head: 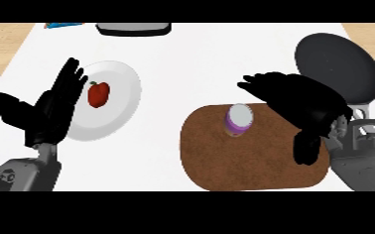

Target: Pick the can from the cutting board and place it in the pan

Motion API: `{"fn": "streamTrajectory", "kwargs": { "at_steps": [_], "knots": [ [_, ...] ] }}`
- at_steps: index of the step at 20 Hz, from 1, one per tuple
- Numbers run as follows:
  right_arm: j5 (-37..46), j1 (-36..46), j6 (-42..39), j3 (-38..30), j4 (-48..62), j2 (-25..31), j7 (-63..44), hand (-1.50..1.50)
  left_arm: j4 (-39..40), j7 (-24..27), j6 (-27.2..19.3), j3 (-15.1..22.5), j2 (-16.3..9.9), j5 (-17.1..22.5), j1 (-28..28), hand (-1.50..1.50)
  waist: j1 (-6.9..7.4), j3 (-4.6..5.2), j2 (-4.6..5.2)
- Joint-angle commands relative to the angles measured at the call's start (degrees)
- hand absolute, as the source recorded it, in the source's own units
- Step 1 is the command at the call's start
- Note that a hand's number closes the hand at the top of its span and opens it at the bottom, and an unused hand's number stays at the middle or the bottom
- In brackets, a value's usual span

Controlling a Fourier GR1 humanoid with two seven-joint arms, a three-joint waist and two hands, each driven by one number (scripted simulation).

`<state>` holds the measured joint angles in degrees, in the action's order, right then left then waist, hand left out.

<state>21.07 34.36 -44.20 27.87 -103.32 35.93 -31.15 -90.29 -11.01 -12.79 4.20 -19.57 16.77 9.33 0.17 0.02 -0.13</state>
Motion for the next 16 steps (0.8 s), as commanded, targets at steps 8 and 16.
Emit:
{"fn": "streamTrajectory", "kwargs": {
  "at_steps": [8,16],
  "knots": [
    [9.96,-2.47,-2.87,-0.57,-2.27,-10.19,-2.58,-1.5,-1.04,-3.37,2.87,-4.01,0.57,-0.79,0.88,0.0,-0.12,-0.02,0.07],
    [18.19,-3.65,-2.46,4.42,2.96,-16.12,-6.49,-1.5,0.46,-3.55,2.78,-4.02,2.66,-3.03,2.38,0.0,-0.13,-0.02,0.14]
  ]
}}
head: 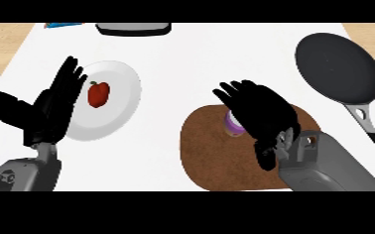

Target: Pick the can from the cutting board and place it in the pan

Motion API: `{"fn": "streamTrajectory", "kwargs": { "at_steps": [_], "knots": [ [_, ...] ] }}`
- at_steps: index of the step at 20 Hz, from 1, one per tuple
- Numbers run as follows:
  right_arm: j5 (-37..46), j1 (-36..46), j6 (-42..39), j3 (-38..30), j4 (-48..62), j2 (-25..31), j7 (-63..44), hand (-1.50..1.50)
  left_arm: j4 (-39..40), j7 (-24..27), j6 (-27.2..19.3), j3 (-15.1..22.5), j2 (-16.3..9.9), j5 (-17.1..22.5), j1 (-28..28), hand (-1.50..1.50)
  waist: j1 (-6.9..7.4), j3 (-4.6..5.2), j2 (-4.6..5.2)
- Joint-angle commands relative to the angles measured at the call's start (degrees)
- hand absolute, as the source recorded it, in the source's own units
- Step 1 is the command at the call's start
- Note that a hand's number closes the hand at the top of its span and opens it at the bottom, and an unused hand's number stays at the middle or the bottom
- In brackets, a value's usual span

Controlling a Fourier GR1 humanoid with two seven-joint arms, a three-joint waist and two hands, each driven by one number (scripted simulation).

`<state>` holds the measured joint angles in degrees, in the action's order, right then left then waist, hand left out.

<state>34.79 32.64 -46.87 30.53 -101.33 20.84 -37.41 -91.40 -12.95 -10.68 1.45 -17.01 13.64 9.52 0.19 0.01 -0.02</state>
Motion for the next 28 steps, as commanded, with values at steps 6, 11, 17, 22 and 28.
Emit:
{"fn": "streamTrajectory", "kwargs": {
  "at_steps": [6,11,17,22,28],
  "knots": [
    [8.51,1.78,2.82,-1.9,11.78,-4.26,7.56,-1.5,0.81,-1.72,0.91,-1.68,1.38,-2.15,2.24,0.0,0.12,-0.02,0.1],
    [12.0,0.48,3.04,-2.92,15.6,-3.27,13.02,-1.5,1.66,0.61,4.16,-3.76,1.58,-1.14,0.0,0.0,0.04,-0.01,0.07],
    [17.25,1.81,5.18,-3.32,20.84,-7.62,16.18,-1.5,3.73,1.8,2.95,-2.62,4.83,-4.37,2.28,0.0,-0.02,-0.01,0.08],
    [19.9,-1.63,12.61,-4.66,25.75,-7.01,22.44,-1.5,-1.73,-0.51,4.61,-4.19,3.17,-3.54,-1.9,0.0,0.23,-0.03,0.06],
    [22.95,0.67,11.49,-5.45,32.11,-11.03,23.96,-1.5,2.15,-0.06,5.62,-5.49,3.91,-4.12,2.05,0.0,0.19,-0.02,0.12]
  ]
}}
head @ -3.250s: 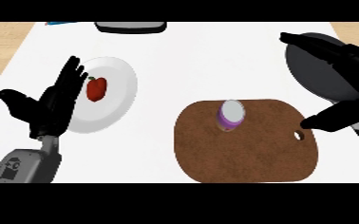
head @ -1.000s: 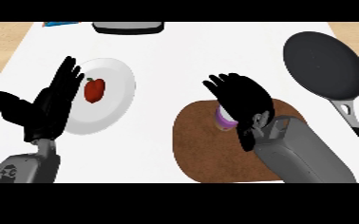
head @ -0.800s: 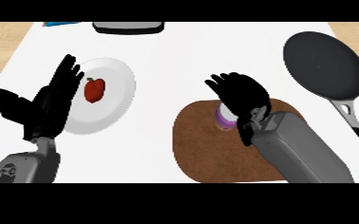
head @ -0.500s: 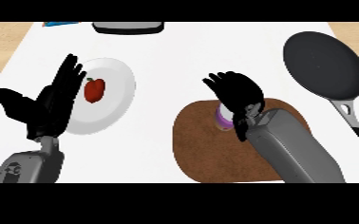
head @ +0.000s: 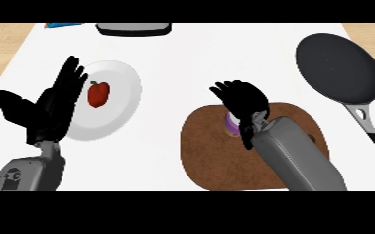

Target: Pick the can from the cutting board and place it in the pan

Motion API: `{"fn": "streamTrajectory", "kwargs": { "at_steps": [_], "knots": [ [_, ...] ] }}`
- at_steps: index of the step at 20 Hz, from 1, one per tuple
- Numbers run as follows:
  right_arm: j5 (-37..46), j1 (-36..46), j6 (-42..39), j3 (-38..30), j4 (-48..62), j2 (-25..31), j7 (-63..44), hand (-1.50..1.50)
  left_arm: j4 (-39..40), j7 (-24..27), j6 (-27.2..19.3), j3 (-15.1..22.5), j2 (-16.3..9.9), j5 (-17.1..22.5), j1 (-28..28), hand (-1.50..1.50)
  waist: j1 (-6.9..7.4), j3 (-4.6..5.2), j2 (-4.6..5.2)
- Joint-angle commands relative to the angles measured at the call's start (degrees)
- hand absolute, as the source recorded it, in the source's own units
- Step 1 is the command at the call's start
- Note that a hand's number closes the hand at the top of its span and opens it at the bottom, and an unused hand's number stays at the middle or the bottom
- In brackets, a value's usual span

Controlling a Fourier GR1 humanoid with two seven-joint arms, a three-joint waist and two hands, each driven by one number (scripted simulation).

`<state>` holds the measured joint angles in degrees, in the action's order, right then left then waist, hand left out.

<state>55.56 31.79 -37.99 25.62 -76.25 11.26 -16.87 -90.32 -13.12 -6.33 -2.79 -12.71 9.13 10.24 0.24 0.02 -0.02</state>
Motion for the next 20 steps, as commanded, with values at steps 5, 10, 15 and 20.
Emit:
{"fn": "streamTrajectory", "kwargs": {
  "at_steps": [5,10,15,20],
  "knots": [
    [5.29,0.64,9.31,1.27,8.73,-1.97,10.56,1.5,-2.63,-0.87,0.97,-0.18,0.42,-1.07,-1.78,0.0,0.22,-0.03,0.07],
    [6.36,-2.65,9.86,-0.44,5.91,-2.21,12.6,1.5,2.89,4.25,4.12,-3.47,-0.1,0.38,-0.97,0.0,-0.1,-0.02,0.06],
    [5.44,-1.8,8.48,-4.71,4.28,-2.05,13.97,1.5,-0.6,-3.62,1.45,-2.7,0.52,-0.5,1.8,0.0,-0.24,-0.03,-0.02],
    [4.05,-4.58,14.53,-14.31,7.03,-4.27,2.89,1.5,-1.02,-0.79,1.21,-1.04,1.72,-2.08,-1.04,0.0,-0.44,-0.04,0.02]
  ]
}}
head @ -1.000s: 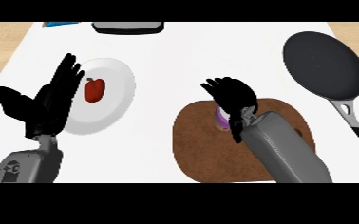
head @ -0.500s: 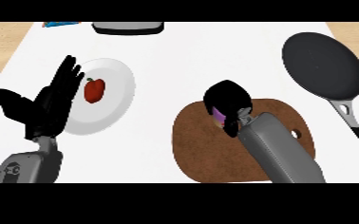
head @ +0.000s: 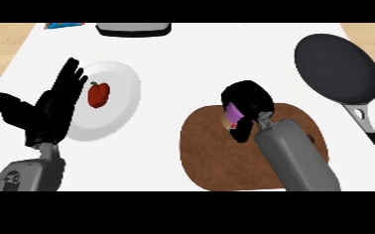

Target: Pick the can from the cutting board and place it in the pan

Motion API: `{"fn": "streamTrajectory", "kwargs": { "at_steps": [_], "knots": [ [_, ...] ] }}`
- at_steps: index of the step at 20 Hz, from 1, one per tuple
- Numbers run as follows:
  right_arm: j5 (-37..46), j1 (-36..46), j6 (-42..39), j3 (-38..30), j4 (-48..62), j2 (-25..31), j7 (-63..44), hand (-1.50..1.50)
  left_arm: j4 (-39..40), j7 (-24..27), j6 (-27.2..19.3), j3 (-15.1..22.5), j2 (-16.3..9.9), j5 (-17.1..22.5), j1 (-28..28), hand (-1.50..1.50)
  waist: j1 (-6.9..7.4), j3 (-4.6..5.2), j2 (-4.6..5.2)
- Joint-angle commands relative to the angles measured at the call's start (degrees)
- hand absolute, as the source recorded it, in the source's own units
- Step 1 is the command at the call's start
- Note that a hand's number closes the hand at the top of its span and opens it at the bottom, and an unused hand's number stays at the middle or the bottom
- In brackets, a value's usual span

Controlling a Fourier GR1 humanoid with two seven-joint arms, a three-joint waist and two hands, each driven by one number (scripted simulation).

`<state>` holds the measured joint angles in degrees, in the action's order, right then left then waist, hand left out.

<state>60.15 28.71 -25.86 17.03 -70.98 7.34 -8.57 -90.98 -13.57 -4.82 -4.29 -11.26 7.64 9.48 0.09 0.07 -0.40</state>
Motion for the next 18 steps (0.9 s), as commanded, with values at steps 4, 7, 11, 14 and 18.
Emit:
{"fn": "streamTrajectory", "kwargs": {
  "at_steps": [4,7,11,14,18],
  "knots": [
    [1.09,-1.14,8.34,-9.03,-1.68,1.22,-8.12,1.5,-1.85,0.35,0.14,1.08,1.1,-0.51,-2.72,0.0,-0.09,-0.07,0.29],
    [7.1,0.36,12.71,-6.37,-8.32,2.69,-11.18,1.5,-1.24,-1.02,-0.4,0.01,0.49,-0.2,-0.61,0.0,-0.44,-0.06,0.17],
    [11.57,0.16,15.33,-4.4,-18.37,3.2,-14.39,1.5,-0.45,-0.27,0.27,-0.1,0.48,-0.01,-0.4,0.0,-0.69,-0.03,0.1],
    [12.04,4.42,9.97,-6.77,-24.37,5.79,-16.76,1.5,-1.17,-1.0,-0.25,0.04,0.62,-0.47,-0.27,0.0,-0.45,-0.04,0.11],
    [7.65,2.91,4.41,-12.39,-30.63,7.55,-15.93,1.5,-1.55,-0.77,-0.98,1.43,2.16,-1.98,-0.07,0.0,-0.31,-0.07,0.3]
  ]
}}
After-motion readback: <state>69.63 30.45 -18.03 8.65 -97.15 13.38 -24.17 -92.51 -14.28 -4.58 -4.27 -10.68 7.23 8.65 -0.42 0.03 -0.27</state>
